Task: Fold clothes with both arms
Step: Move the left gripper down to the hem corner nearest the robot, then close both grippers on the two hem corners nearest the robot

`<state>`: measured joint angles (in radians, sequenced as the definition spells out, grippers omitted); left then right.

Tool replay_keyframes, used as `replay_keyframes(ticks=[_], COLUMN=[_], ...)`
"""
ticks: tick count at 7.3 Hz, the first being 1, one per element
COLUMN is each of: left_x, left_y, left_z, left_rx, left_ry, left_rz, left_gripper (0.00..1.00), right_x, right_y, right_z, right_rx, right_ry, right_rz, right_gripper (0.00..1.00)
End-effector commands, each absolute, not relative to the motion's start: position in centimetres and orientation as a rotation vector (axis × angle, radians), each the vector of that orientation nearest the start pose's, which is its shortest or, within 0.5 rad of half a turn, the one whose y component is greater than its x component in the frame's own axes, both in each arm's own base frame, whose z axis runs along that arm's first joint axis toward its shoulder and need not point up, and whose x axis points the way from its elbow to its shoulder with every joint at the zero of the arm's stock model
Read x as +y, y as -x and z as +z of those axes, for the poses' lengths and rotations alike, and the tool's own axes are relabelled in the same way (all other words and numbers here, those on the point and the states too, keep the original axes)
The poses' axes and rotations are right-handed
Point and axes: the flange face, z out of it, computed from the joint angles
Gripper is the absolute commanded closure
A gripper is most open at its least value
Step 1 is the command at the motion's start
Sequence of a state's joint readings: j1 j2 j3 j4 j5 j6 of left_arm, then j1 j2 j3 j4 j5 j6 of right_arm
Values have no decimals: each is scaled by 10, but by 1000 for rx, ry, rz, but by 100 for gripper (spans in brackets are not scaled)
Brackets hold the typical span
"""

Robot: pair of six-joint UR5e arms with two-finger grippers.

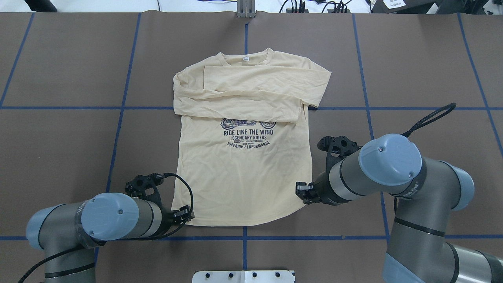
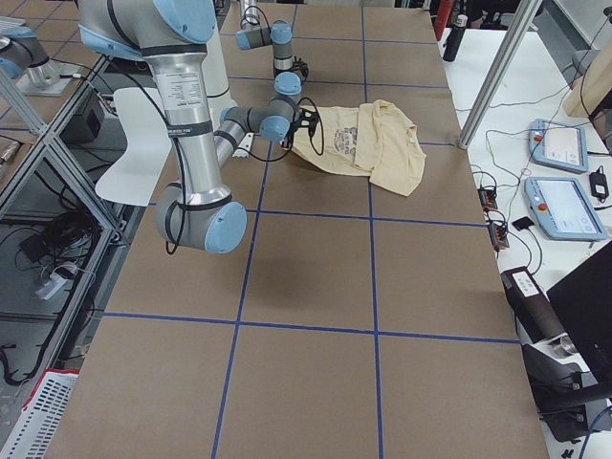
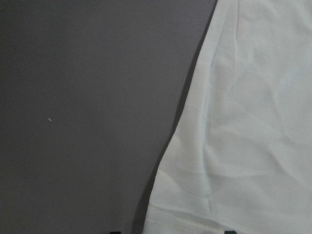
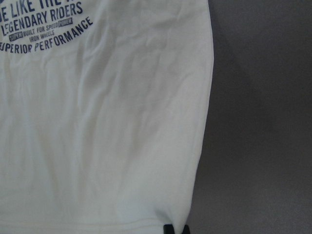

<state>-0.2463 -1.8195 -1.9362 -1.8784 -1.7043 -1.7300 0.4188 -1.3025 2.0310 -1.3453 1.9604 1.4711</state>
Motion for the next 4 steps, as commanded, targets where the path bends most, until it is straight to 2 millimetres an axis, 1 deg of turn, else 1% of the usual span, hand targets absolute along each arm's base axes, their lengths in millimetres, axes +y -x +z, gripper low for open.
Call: replay_keyframes(ticks=[1, 2, 4], left_x=[-265, -272, -275], left_y=[-512, -509, -508], left_z=[328, 328, 330], left_rx=[930, 930, 919], left_ry=[73, 68, 65], left_rz=[-334, -345, -351], left_gripper=[26, 28, 31], right_x=[-306, -306, -307], right_y=[453, 453, 454], right_z=[284, 286, 288], right_rx=[-998, -994, -991], right_ry=[107, 107, 108], right_rz=[107, 108, 109], right_gripper=[100, 100, 100])
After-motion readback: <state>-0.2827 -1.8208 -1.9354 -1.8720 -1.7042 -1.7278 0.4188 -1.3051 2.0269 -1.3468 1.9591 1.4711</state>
